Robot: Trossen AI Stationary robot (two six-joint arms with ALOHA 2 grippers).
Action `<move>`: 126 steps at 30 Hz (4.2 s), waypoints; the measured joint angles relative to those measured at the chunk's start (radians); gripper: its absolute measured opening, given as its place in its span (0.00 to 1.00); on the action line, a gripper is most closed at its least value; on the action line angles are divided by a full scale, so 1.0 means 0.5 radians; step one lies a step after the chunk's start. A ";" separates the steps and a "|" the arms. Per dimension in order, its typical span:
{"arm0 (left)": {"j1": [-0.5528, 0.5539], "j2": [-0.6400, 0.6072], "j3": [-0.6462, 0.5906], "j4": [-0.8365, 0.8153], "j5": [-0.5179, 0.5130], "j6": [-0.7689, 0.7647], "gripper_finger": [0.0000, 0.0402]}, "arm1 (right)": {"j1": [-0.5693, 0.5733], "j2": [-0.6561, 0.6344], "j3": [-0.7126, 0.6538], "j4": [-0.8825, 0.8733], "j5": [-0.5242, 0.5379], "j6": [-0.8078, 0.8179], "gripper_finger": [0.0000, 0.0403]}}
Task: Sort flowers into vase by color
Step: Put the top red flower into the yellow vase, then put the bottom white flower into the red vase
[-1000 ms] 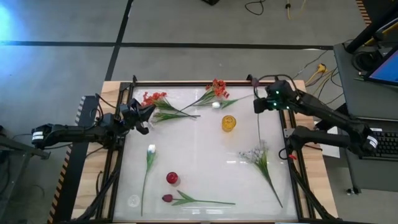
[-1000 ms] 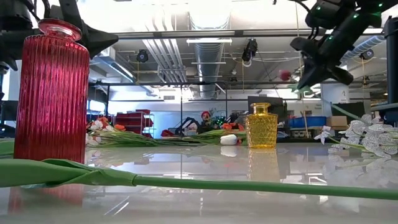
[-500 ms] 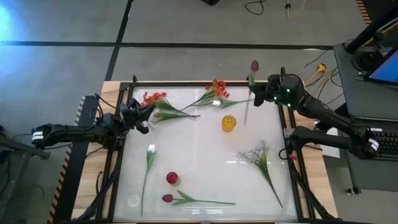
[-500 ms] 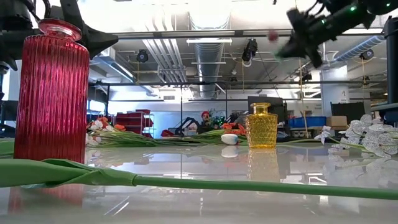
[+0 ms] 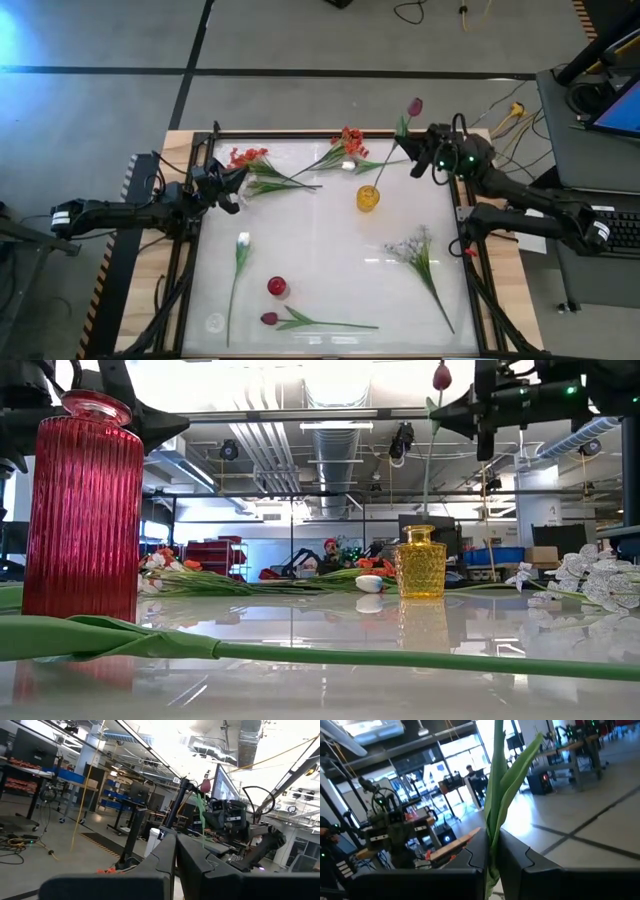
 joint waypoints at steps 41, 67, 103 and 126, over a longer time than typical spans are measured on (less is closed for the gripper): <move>0.001 0.000 0.000 -0.004 -0.001 -0.005 0.00 | 0.271 0.129 -0.115 -0.152 0.017 -0.325 0.44; 0.001 0.077 0.027 0.058 0.052 -0.097 0.00 | 0.274 0.103 0.370 -1.532 0.105 0.033 0.73; -0.160 0.670 1.794 -3.450 0.540 -1.620 0.00 | 0.371 0.090 0.603 -2.563 0.102 0.170 0.71; -1.481 1.367 1.795 -3.643 0.318 -3.022 0.00 | 0.677 0.086 0.545 -2.640 0.105 0.168 0.73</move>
